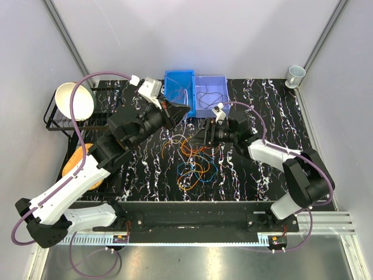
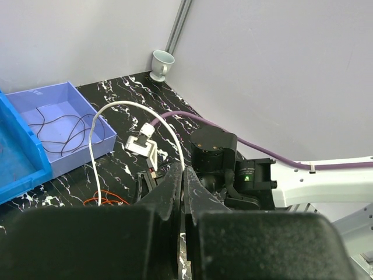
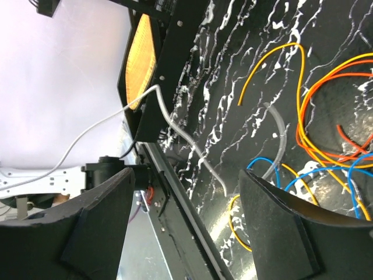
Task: Untangle the cables
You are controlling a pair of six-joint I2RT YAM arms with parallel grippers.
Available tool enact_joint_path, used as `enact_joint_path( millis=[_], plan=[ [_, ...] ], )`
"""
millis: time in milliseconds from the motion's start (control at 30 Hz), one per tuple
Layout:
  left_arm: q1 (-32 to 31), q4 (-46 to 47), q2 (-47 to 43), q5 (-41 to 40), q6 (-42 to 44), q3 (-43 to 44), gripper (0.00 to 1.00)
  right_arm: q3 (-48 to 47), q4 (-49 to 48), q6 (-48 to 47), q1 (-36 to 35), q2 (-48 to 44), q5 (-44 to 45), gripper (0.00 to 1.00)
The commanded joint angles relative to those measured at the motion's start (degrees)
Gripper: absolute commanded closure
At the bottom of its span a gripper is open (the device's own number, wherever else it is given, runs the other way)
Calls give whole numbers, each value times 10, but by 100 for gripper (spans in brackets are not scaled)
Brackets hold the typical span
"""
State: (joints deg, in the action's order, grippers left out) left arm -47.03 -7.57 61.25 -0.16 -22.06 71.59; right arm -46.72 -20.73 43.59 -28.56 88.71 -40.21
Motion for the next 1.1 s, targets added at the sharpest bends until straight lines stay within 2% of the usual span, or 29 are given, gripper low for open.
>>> enact_joint_path(
  millis=[0, 200, 500, 733, 933, 1067],
  plan=[
    [-3, 32, -3, 13, 2, 0, 100, -42, 38, -54, -6, 1, -2, 23],
    [-3, 35, -3, 16, 2, -1, 100, -64, 55, -77, -7, 5, -7, 23],
    [-3, 36, -1, 21, 0, 0, 100, -109, 54, -97, -22, 68, -21, 27],
    [-3, 39, -3, 23, -2, -5, 100, -137, 58, -97, -31, 95, -21, 42],
    [-3, 46, -3, 24, -5, -17, 100, -152, 54, -89, -41, 108, -23, 47],
    [-3, 49, -7, 24, -6, -24, 100, -162, 54, -86, -45, 116, -24, 65]
  ],
)
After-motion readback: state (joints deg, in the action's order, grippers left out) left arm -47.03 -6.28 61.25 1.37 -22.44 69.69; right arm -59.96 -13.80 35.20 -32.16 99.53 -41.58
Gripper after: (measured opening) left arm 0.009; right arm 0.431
